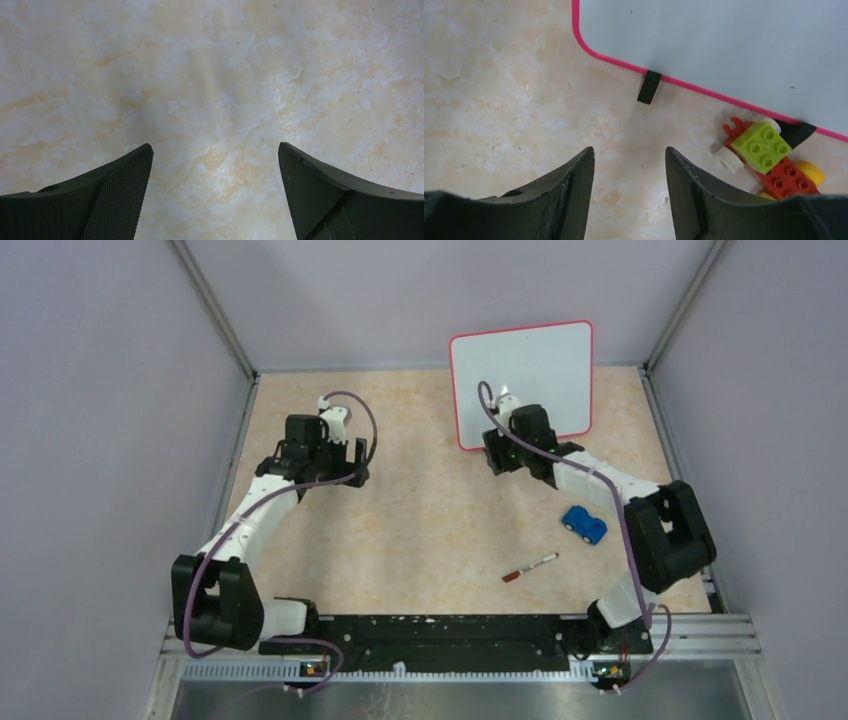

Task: Write a sentence on the whiteboard
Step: Move the whiteboard to the center of the board, then pick up the whiteboard marker from the center of the board.

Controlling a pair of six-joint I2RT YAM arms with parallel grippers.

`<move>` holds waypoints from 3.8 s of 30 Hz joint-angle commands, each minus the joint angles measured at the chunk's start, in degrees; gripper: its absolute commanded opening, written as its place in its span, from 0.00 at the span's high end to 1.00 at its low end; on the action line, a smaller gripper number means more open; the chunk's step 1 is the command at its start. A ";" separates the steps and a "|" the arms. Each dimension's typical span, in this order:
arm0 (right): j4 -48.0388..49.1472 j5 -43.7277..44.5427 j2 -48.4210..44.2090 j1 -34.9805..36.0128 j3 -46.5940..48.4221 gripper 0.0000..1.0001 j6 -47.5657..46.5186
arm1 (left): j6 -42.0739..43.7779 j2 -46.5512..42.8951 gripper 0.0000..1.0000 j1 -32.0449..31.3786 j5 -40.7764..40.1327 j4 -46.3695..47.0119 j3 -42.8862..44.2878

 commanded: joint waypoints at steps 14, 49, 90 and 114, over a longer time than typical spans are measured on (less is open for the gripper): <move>6.69 6.71 17.39 1.04 11.92 0.57 6.56 | -2.98 -1.72 0.01 0.36 -3.35 2.05 2.51; 6.45 -2.29 6.43 2.86 -0.21 1.00 6.97 | -5.58 -0.11 0.01 0.44 -5.35 0.21 6.50; 1.72 -8.09 -5.39 22.46 -10.58 0.47 5.99 | -14.55 4.21 0.01 12.84 -4.06 -3.34 15.10; -4.20 -7.88 -3.16 7.68 -10.06 0.46 3.77 | -14.09 3.07 0.01 12.84 -1.46 -1.92 14.01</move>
